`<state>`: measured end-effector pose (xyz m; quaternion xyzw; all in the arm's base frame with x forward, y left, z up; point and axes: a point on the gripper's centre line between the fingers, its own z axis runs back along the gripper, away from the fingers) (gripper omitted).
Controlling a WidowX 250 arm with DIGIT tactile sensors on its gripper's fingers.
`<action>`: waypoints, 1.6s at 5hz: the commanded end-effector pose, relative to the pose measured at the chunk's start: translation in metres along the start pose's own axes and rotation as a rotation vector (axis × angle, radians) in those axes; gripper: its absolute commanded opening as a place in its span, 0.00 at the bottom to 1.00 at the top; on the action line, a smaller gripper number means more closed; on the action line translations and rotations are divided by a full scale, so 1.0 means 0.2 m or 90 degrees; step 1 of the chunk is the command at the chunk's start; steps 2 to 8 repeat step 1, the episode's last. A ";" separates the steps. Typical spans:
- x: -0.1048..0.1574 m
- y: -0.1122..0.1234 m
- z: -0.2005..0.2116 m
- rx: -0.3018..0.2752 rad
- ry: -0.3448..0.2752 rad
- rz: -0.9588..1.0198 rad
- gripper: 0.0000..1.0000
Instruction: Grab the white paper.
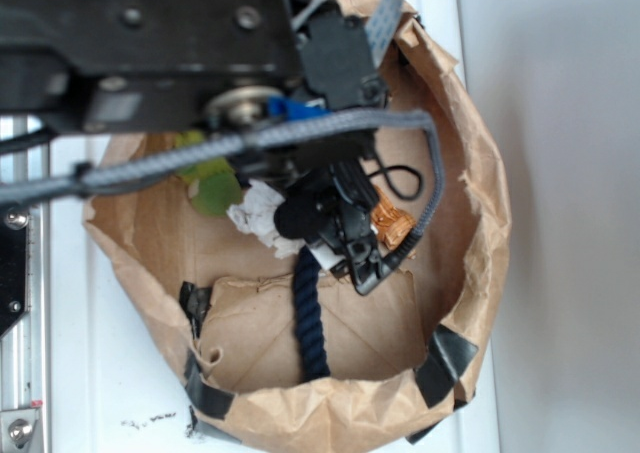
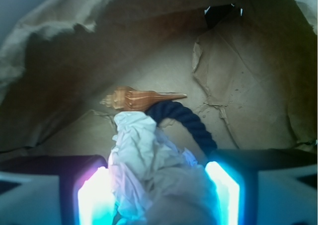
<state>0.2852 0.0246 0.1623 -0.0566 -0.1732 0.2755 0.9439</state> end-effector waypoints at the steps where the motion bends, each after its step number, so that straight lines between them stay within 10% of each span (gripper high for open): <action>1: -0.01 0.03 0.24 0.005 -0.069 -0.012 0.00; 8: -0.01 0.03 0.24 0.005 -0.069 -0.012 0.00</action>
